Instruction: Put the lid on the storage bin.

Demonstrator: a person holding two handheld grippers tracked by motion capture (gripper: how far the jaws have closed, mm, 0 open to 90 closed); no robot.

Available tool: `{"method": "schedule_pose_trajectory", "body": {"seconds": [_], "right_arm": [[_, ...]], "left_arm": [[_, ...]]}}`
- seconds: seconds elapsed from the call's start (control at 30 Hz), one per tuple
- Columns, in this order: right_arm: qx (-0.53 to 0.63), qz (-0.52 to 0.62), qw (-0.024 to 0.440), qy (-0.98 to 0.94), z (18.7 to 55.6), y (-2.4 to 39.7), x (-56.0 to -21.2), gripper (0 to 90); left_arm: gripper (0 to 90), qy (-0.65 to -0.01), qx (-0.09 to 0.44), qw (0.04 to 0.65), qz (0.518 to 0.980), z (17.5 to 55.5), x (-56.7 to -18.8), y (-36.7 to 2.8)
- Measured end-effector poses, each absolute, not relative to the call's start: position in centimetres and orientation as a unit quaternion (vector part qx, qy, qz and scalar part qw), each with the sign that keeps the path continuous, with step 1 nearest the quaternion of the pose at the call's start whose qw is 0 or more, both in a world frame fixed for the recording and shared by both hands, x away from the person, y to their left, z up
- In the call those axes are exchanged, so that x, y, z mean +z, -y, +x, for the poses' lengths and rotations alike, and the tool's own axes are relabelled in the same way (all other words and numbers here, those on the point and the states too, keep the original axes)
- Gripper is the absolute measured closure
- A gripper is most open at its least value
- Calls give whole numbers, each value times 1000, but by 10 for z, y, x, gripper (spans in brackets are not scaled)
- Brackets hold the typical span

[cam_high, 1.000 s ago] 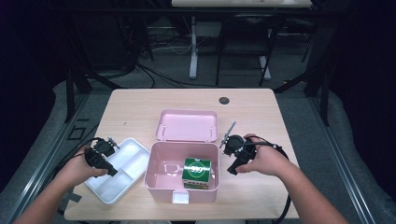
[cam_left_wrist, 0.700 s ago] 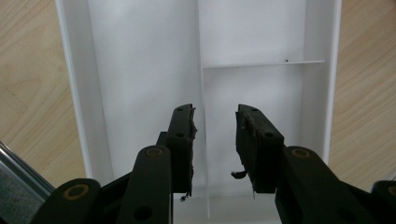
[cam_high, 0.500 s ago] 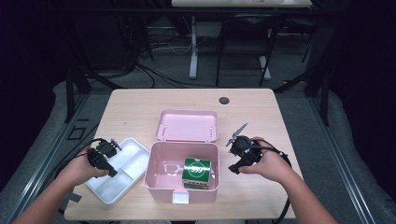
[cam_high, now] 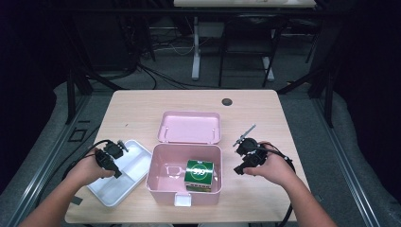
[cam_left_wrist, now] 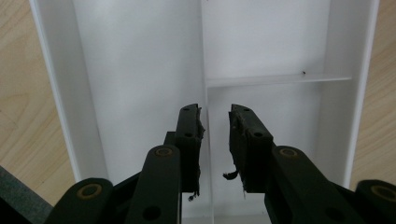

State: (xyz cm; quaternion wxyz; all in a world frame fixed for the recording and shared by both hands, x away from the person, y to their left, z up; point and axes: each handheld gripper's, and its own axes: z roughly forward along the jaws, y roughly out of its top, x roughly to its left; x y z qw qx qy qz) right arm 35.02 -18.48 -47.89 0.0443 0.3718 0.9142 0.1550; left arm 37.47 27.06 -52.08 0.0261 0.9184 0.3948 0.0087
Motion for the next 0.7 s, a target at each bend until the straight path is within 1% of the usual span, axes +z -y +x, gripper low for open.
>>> {"method": "schedule_pose_trajectory", "body": {"seconds": [0.17,0.27,0.7], "right_arm": [[148,394,46,-906,350,186,-482,461],[155,408,54,-898,350,186,-485,464],[163,434,42,-885,350,186,-490,470]], "left_arm": [[747,-396,13,23,918,378,-526,-270],[761,-395,11,18,918,379,-528,-269],[821,-396,0,5,918,384,-538,-265]]}}
